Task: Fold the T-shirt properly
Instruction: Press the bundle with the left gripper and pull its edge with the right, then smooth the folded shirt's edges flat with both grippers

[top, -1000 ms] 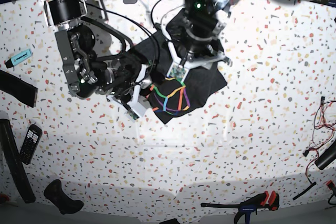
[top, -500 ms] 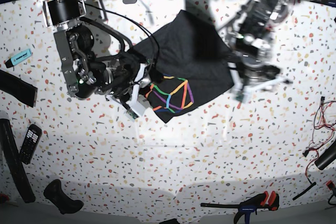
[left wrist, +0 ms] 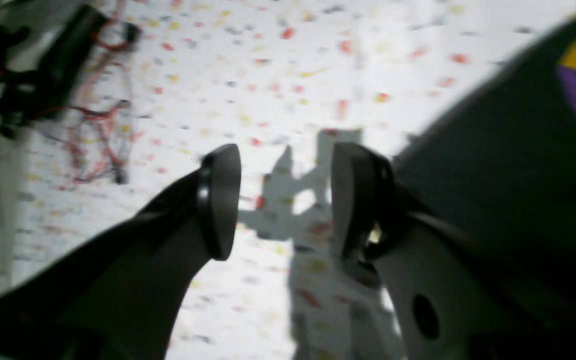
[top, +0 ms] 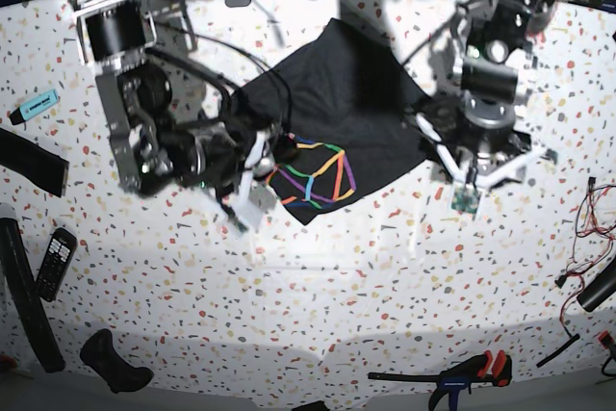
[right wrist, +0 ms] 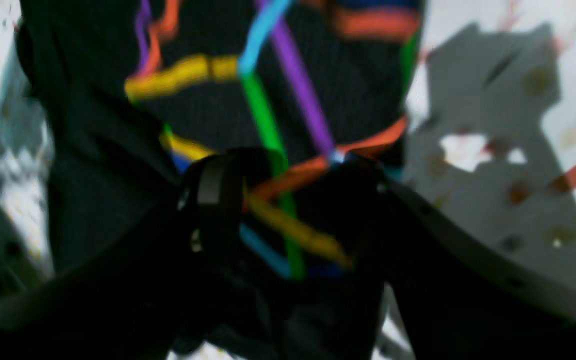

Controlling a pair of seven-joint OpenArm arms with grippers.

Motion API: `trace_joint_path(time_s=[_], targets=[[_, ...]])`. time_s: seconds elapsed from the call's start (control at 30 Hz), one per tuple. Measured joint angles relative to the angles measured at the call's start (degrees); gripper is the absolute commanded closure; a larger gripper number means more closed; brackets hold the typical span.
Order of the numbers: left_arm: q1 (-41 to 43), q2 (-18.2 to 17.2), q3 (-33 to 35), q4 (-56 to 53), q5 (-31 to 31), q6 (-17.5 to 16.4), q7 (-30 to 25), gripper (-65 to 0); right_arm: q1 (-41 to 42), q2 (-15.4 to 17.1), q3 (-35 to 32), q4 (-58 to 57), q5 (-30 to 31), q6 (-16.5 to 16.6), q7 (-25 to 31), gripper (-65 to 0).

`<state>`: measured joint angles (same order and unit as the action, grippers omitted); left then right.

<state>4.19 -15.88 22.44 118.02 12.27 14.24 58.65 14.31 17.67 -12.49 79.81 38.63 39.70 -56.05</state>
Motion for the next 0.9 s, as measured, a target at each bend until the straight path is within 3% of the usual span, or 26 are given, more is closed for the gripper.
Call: trace_joint_path(time_s=[0.13,0.23,0.37,0.53,0.63,0.7,0.83,0.9], targets=[[3.8,4.2,-0.2,2.9,-7.0,-1.7,-1.3,-27.9,4.2,0.0,1.2,0.1,2.5,0.0,2.4,-31.4],[8.8,7.5,-0.1,2.8,-10.8,-4.4,-3.4,-27.9,4.7,-0.4,1.9,0.0,-5.0,0.1,11.2,-31.4],[11.9,10.4,1.4,2.8,-11.4,-5.7,-6.4,-27.9,4.4,-3.9,2.0,-5.6,-13.3,-0.2,15.1,-31.4],[14.3,10.3,11.4,2.8,-10.0,-7.0,-6.7,-27.9,7.8,-9.8,1.8,-12.7,-15.3,-0.2,17.4,-31.4],[14.0,10.4,18.8,2.8,-5.1,-7.0,-7.7,-27.9,12.1,-12.2,1.9,-16.4,-15.3,-0.1,18.0,-31.4],[13.6,10.1,19.7,2.7,-7.1,-6.1,-7.7,-27.9,14.0,-13.5,2.0,-18.6,-15.3,0.0,18.4,-31.4],[12.9,9.8,19.4,0.0,-0.8,-4.1,-8.2,-27.9,13.9,-15.0,2.0,-21.5,-18.6,0.0,18.0,-31.4],[12.9,9.5,19.3,-2.4,-1.2,-4.0,-8.3,-27.9,13.6,-15.2,1.9,-22.8,-18.9,-0.2,17.0,-31.4]])
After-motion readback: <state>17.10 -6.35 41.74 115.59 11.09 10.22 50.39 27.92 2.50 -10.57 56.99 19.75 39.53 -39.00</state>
